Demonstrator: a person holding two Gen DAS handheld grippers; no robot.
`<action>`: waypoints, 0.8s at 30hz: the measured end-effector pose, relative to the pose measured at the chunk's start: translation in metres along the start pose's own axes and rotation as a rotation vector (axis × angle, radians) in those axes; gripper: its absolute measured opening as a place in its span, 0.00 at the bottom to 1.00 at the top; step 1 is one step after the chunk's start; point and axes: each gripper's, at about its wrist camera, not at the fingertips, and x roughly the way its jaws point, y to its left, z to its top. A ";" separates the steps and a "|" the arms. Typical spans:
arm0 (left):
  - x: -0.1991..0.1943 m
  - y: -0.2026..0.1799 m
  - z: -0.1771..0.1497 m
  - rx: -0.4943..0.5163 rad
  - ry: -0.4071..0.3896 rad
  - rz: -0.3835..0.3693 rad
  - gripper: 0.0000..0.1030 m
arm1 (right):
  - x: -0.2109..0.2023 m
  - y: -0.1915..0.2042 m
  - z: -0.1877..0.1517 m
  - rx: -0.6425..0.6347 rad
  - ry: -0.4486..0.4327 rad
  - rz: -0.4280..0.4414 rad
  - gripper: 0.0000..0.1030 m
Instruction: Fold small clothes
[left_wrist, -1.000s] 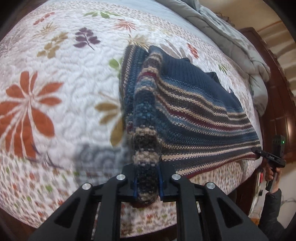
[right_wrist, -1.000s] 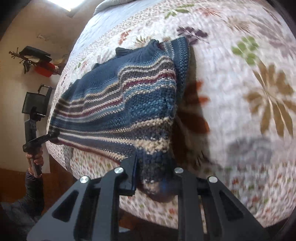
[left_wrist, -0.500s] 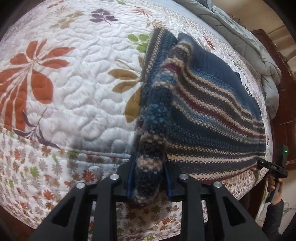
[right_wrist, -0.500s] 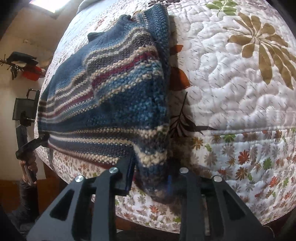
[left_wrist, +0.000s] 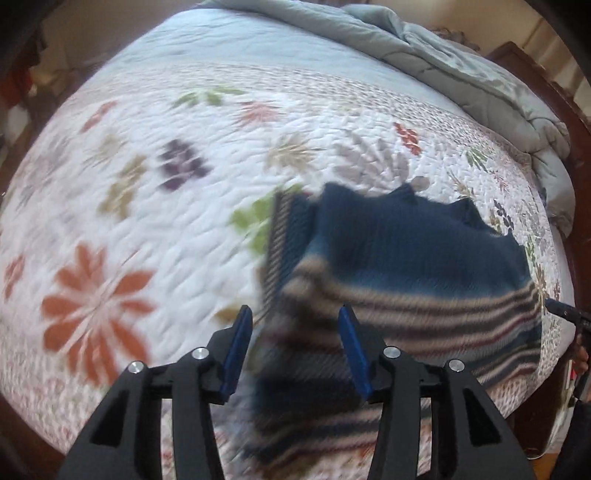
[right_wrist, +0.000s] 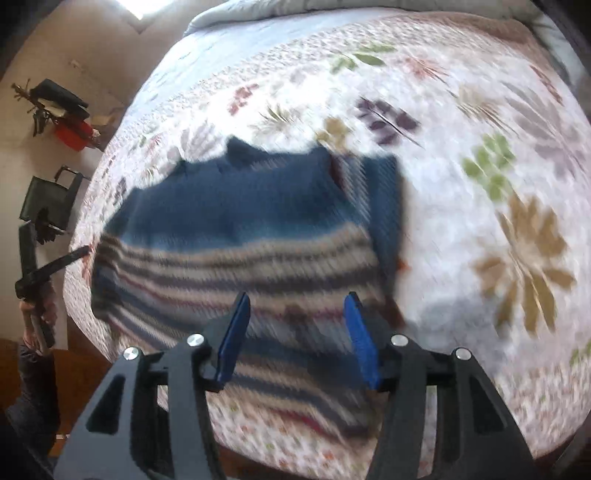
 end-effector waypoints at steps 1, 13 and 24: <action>0.008 -0.010 0.007 0.014 0.003 0.007 0.48 | 0.007 0.004 0.012 -0.004 -0.002 -0.010 0.51; 0.071 -0.053 0.044 0.089 0.071 0.035 0.50 | 0.056 -0.005 0.082 -0.015 0.061 -0.029 0.61; 0.080 -0.045 0.050 0.018 0.092 0.007 0.10 | 0.055 0.005 0.091 -0.078 0.033 -0.113 0.04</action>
